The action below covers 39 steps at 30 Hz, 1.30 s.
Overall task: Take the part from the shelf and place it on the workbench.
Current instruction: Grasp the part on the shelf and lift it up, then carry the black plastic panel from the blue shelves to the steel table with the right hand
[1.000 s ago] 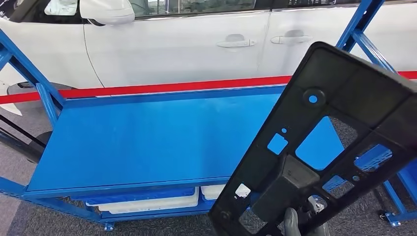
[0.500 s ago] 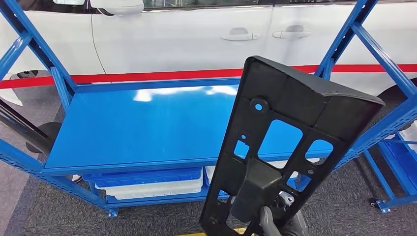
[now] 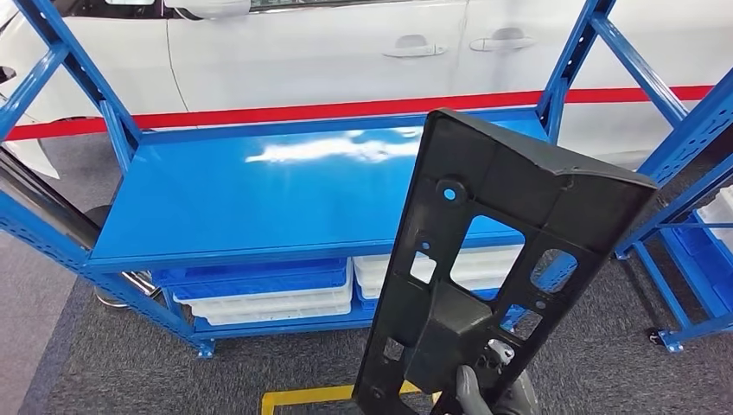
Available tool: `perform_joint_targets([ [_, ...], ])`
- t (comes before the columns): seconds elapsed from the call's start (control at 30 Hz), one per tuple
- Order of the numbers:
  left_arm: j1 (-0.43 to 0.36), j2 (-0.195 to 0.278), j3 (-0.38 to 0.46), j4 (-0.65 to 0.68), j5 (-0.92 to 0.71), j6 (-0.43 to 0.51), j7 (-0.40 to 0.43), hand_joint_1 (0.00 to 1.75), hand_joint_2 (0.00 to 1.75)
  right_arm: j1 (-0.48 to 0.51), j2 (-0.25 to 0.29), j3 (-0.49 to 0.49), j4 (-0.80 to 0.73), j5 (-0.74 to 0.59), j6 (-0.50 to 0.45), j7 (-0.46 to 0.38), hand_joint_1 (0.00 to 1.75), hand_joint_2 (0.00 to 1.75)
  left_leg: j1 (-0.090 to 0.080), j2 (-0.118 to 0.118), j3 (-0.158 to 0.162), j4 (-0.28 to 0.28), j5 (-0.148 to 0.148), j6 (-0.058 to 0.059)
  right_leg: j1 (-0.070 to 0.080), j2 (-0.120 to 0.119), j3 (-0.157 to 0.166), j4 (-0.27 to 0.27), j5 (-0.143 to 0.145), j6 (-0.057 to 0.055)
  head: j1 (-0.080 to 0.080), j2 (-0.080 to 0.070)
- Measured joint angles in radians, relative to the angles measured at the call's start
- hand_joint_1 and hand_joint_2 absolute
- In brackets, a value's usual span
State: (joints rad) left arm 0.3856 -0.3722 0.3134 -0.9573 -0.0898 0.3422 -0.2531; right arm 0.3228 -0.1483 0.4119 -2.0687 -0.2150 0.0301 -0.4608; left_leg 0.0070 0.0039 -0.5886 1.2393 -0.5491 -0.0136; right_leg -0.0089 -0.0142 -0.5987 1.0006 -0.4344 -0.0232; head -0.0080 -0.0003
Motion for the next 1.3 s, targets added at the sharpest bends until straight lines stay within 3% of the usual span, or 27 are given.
perform_joint_targets([
  [0.03, 0.006, 0.000, -0.002, -0.011, 0.000, -0.005, 0.006, 0.00, 0.00, 0.000, -0.002, 0.001, 0.000, 0.000, 0.000, 0.000, 1.75, 1.75, -0.001, 0.000, 0.060, -0.073, 0.013, 0.006, 0.001, 0.000, -0.014, 0.008, 0.008, 0.003, 0.000, 0.000],
  [0.1, 0.026, 0.000, -0.003, -0.043, -0.007, -0.023, 0.026, 0.00, 0.00, 0.001, -0.006, 0.002, 0.001, -0.002, -0.002, 0.004, 1.75, 1.75, -0.005, 0.000, 0.160, -0.217, -0.002, 0.018, 0.002, 0.000, -0.029, 0.019, 0.021, 0.012, 0.000, 0.000],
  [0.17, 0.056, 0.000, -0.004, -0.085, -0.015, -0.044, 0.054, 0.00, 0.00, 0.005, -0.015, 0.005, -0.002, -0.006, -0.011, 0.013, 1.75, 1.75, -0.012, 0.000, 0.188, -0.270, -0.015, 0.028, 0.001, -0.002, -0.029, 0.018, 0.037, 0.025, 0.000, 0.000],
  [0.23, 0.089, 0.001, -0.004, -0.133, -0.020, -0.061, 0.080, 0.00, 0.00, 0.014, -0.030, 0.007, -0.008, -0.010, -0.018, 0.020, 1.75, 1.75, -0.008, 0.004, 0.173, -0.275, 0.008, 0.042, -0.002, 0.001, -0.033, 0.020, 0.035, 0.037, -0.001, -0.001],
  [0.27, 0.104, 0.002, -0.005, -0.154, -0.021, -0.066, 0.089, 0.00, 0.00, 0.020, -0.037, 0.007, -0.012, -0.011, -0.020, 0.021, 1.75, 1.75, -0.006, 0.007, 0.162, -0.278, 0.023, 0.049, -0.003, 0.004, -0.040, 0.037, 0.006, 0.042, -0.001, -0.001],
  [0.37, 0.136, 0.003, -0.011, -0.201, -0.024, -0.070, 0.099, 0.00, 0.00, 0.027, -0.053, 0.007, -0.015, -0.012, -0.020, 0.024, 1.75, 1.75, -0.005, 0.012, 0.114, -0.280, 0.063, 0.060, -0.007, 0.009, -0.074, 0.190, -0.151, 0.054, 0.001, -0.001],
  [0.4, 0.143, 0.003, -0.014, -0.212, -0.024, -0.068, 0.102, 0.00, 0.00, 0.027, -0.056, 0.007, -0.015, -0.013, -0.019, 0.024, 1.75, 1.75, -0.005, 0.013, 0.095, -0.278, 0.076, 0.059, -0.008, 0.009, -0.079, 0.246, -0.174, 0.058, 0.001, -0.001],
  [0.43, 0.148, 0.003, -0.017, -0.222, -0.023, -0.065, 0.105, 0.00, 0.00, 0.027, -0.059, 0.007, -0.015, -0.014, -0.019, 0.025, 1.75, 1.75, -0.005, 0.013, 0.077, -0.275, 0.088, 0.058, -0.010, 0.009, -0.073, 0.280, -0.168, 0.061, 0.001, -0.001],
  [0.47, 0.152, 0.003, -0.020, -0.230, -0.022, -0.061, 0.108, 0.00, 0.00, 0.027, -0.061, 0.007, -0.015, -0.015, -0.019, 0.025, 1.75, 1.75, -0.004, 0.013, 0.058, -0.269, 0.099, 0.055, -0.012, 0.009, -0.054, 0.284, -0.142, 0.063, 0.001, -0.001],
  [0.53, 0.160, 0.003, -0.027, -0.245, -0.018, -0.055, 0.114, 0.00, 0.00, 0.027, -0.065, 0.008, -0.015, -0.017, -0.019, 0.027, 1.75, 1.75, -0.002, 0.012, 0.023, -0.251, 0.115, 0.047, -0.017, 0.010, 0.037, 0.192, -0.090, 0.065, 0.001, -0.001],
  [0.6, 0.166, 0.003, -0.034, -0.259, -0.015, -0.052, 0.118, 0.00, 0.00, 0.026, -0.069, 0.009, -0.016, -0.019, -0.019, 0.029, 1.75, 1.75, -0.004, 0.009, -0.004, -0.229, 0.127, 0.035, -0.016, 0.011, 0.140, 0.047, -0.103, 0.060, 0.000, -0.001],
  [0.63, 0.169, 0.003, -0.036, -0.265, -0.014, -0.051, 0.118, 0.00, 0.00, 0.025, -0.070, 0.010, -0.017, -0.020, -0.019, 0.029, 1.75, 1.75, -0.004, 0.009, -0.011, -0.223, 0.134, 0.029, -0.013, 0.012, 0.168, 0.001, -0.120, 0.054, 0.000, -0.001],
  [0.67, 0.172, 0.003, -0.039, -0.269, -0.013, -0.051, 0.118, 0.00, 0.00, 0.026, -0.072, 0.011, -0.018, -0.021, -0.020, 0.030, 1.75, 1.75, -0.005, 0.008, -0.016, -0.221, 0.141, 0.023, -0.009, 0.012, 0.174, -0.018, -0.127, 0.047, 0.000, -0.001],
  [0.73, 0.179, 0.003, -0.041, -0.276, -0.012, -0.051, 0.119, 0.00, 0.00, 0.026, -0.074, 0.013, -0.018, -0.023, -0.020, 0.031, 1.75, 1.75, -0.003, 0.007, -0.024, -0.216, 0.145, 0.010, -0.010, 0.008, 0.156, -0.020, -0.113, 0.028, 0.000, -0.001],
  [0.77, 0.182, 0.003, -0.042, -0.279, -0.011, -0.050, 0.120, 0.00, 0.00, 0.025, -0.074, 0.015, -0.018, -0.025, -0.020, 0.031, 1.75, 1.75, -0.001, 0.005, -0.033, -0.200, 0.122, 0.004, -0.010, 0.006, 0.144, -0.020, -0.102, 0.018, 0.000, -0.001],
  [0.83, 0.187, 0.003, -0.043, -0.285, -0.009, -0.050, 0.122, 0.00, 0.00, 0.025, -0.076, 0.019, -0.018, -0.030, -0.019, 0.033, 1.75, 1.75, 0.003, 0.004, -0.059, -0.114, 0.024, -0.005, -0.010, 0.001, 0.115, -0.020, -0.077, 0.004, -0.002, -0.002],
  [0.87, 0.188, 0.003, -0.043, -0.287, -0.009, -0.050, 0.122, 0.00, 0.00, 0.026, -0.077, 0.021, -0.018, -0.033, -0.019, 0.033, 1.75, 1.75, 0.003, 0.003, -0.072, -0.053, -0.026, -0.007, -0.007, 0.001, 0.099, -0.019, -0.065, 0.001, -0.002, -0.002],
  [0.9, 0.188, 0.003, -0.044, -0.289, -0.008, -0.050, 0.123, 0.00, 0.00, 0.026, -0.078, 0.023, -0.018, -0.036, -0.019, 0.033, 1.75, 1.75, 0.003, 0.003, -0.078, 0.007, -0.057, -0.009, -0.005, 0.001, 0.081, -0.016, -0.053, 0.001, -0.002, -0.002],
  [0.93, 0.189, 0.003, -0.044, -0.291, -0.008, -0.050, 0.123, 0.00, 0.00, 0.026, -0.078, 0.024, -0.018, -0.039, -0.018, 0.033, 1.75, 1.75, 0.003, 0.003, -0.075, 0.048, -0.061, -0.008, -0.002, 0.003, 0.062, -0.011, -0.041, 0.001, -0.002, -0.002],
  [0.97, 0.189, 0.003, -0.044, -0.293, -0.008, -0.050, 0.123, 0.00, 0.00, 0.026, -0.078, 0.025, -0.018, -0.043, -0.017, 0.033, 1.75, 1.75, 0.002, 0.002, -0.057, 0.058, -0.041, -0.004, 0.001, 0.006, 0.042, -0.005, -0.030, 0.002, -0.002, -0.002],
  [1.03, 0.190, 0.003, -0.045, -0.297, -0.008, -0.050, 0.124, 0.00, 0.00, 0.025, -0.079, 0.025, -0.018, -0.049, -0.014, 0.033, 1.75, 1.75, -0.001, -0.013, 0.028, -0.023, 0.015, 0.013, 0.006, 0.018, 0.006, 0.007, -0.009, 0.005, -0.002, -0.002],
  [1.1, 0.192, 0.004, -0.046, -0.302, -0.007, -0.049, 0.124, 0.00, 0.00, 0.022, -0.079, 0.026, -0.018, -0.053, -0.013, 0.034, 1.75, 1.75, -0.005, -0.045, 0.139, -0.178, 0.008, 0.033, 0.009, 0.031, -0.018, 0.015, 0.013, 0.010, -0.002, -0.002],
  [1.13, 0.195, 0.004, -0.047, -0.304, -0.007, -0.048, 0.124, 0.00, 0.00, 0.021, -0.079, 0.026, -0.018, -0.054, -0.012, 0.034, 1.75, 1.75, -0.008, -0.056, 0.172, -0.233, -0.004, 0.039, 0.008, 0.038, -0.024, 0.015, 0.024, 0.015, -0.002, -0.002],
  [1.17, 0.197, 0.004, -0.048, -0.306, -0.006, -0.047, 0.123, 0.00, 0.00, 0.019, -0.079, 0.027, -0.018, -0.055, -0.012, 0.034, 1.75, 1.75, -0.011, -0.057, 0.188, -0.265, -0.013, 0.041, 0.007, 0.045, -0.027, 0.012, 0.037, 0.021, -0.003, -0.002],
  [1.23, 0.200, 0.004, -0.051, -0.309, -0.005, -0.045, 0.122, 0.00, 0.00, 0.020, -0.081, 0.028, -0.018, -0.056, -0.010, 0.034, 1.75, 1.75, -0.011, -0.040, 0.179, -0.279, 0.006, 0.046, 0.004, 0.059, -0.033, 0.006, 0.053, 0.033, -0.004, -0.002],
  [1.27, 0.200, 0.004, -0.052, -0.311, -0.004, -0.044, 0.121, 0.00, 0.00, 0.021, -0.083, 0.028, -0.018, -0.057, -0.009, 0.034, 1.75, 1.75, -0.009, -0.028, 0.171, -0.285, 0.019, 0.051, 0.003, 0.057, -0.041, 0.014, 0.038, 0.037, -0.004, -0.002],
  [1.3, 0.200, 0.004, -0.053, -0.311, -0.003, -0.044, 0.121, 0.00, 0.00, 0.021, -0.085, 0.028, -0.018, -0.057, -0.007, 0.035, 1.75, 1.75, -0.006, -0.016, 0.161, -0.290, 0.033, 0.057, 0.002, 0.049, -0.051, 0.040, 0.001, 0.042, -0.003, -0.002],
])
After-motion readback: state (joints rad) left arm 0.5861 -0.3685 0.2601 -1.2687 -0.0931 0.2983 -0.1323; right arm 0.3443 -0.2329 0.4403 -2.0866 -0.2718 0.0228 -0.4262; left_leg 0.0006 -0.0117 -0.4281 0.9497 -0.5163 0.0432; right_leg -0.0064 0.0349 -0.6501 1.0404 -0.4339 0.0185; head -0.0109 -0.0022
